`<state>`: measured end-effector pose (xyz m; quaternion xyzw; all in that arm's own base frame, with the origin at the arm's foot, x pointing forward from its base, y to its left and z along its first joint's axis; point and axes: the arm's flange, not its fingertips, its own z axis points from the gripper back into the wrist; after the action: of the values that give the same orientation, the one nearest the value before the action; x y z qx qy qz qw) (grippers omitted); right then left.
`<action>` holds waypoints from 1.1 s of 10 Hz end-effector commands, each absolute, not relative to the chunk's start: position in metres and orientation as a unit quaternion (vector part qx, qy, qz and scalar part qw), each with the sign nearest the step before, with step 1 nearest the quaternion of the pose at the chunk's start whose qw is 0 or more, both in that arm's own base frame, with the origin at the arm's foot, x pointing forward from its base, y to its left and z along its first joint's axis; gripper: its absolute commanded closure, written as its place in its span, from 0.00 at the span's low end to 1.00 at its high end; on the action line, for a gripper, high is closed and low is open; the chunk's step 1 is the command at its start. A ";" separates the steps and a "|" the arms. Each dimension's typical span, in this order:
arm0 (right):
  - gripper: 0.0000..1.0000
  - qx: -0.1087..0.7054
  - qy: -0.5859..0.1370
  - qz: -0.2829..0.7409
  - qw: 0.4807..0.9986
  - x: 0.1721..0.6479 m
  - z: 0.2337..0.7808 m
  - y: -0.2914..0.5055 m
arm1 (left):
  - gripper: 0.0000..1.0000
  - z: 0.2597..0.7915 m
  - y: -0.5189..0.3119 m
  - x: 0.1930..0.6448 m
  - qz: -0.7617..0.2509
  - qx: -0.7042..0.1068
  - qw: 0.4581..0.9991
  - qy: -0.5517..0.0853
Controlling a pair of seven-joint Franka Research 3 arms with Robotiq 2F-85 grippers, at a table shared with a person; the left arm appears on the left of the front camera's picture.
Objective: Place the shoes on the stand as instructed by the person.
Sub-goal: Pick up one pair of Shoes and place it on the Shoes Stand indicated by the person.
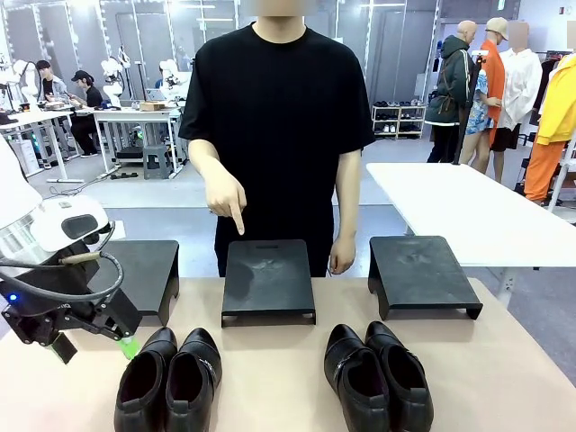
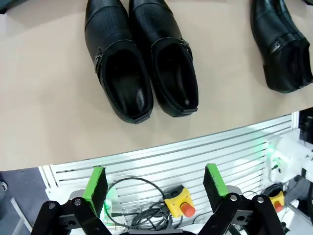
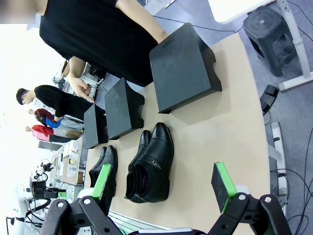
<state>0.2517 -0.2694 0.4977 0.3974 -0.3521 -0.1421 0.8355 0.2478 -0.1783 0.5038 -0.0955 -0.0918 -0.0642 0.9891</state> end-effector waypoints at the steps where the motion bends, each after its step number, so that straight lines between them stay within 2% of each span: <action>1: 0.00 0.400 -0.354 -0.143 0.833 0.250 0.497 -0.271 | 0.00 0.495 -0.185 0.253 -0.034 -0.071 0.993 -0.087; 3: 0.00 0.400 -0.354 -0.143 0.833 0.250 0.497 -0.271 | 0.00 0.478 -0.200 0.266 -0.045 -0.072 0.993 -0.082; 8: 0.00 0.400 -0.354 -0.143 0.833 0.250 0.497 -0.271 | 0.00 0.416 -0.220 0.287 0.040 -0.032 0.996 -0.078; 11: 0.00 0.400 -0.354 -0.143 0.833 0.250 0.497 -0.271 | 0.00 0.388 -0.228 0.301 0.046 -0.010 0.995 -0.085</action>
<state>0.2517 -0.2695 0.4980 0.3972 -0.3522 -0.1421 0.8355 0.2940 -0.2248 0.4023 -0.0195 -0.0768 0.0329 0.9963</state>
